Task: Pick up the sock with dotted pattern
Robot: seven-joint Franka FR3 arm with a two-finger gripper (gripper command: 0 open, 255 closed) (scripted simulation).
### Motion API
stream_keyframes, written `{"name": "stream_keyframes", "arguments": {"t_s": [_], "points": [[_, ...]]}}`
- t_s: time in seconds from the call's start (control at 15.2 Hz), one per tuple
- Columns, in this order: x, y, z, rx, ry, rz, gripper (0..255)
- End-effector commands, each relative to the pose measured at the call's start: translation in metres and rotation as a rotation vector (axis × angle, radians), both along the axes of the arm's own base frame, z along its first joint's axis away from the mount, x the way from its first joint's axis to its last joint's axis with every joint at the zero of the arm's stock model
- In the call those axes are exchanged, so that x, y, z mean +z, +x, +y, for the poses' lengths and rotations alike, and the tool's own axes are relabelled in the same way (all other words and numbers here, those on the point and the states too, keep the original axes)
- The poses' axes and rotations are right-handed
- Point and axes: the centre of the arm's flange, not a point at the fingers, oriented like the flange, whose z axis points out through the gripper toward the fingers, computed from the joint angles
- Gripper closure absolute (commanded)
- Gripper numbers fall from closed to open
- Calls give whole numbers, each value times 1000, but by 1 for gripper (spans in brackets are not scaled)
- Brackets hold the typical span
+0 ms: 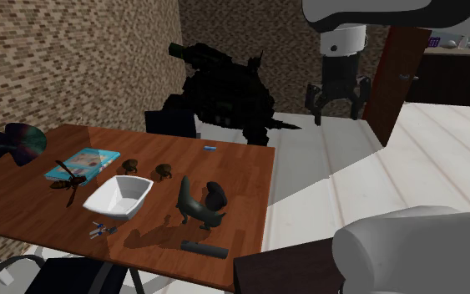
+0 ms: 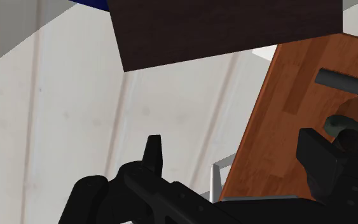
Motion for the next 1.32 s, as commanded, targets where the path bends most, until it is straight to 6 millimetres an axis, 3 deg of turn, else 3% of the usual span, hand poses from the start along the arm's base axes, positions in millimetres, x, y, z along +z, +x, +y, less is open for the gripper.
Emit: {"name": "stream_keyframes", "arguments": {"t_s": [0.0, 1.25], "points": [[0, 0, 0, 0, 0, 0, 0], [-179, 166, 95, -163, 71, 154, 0]]}}
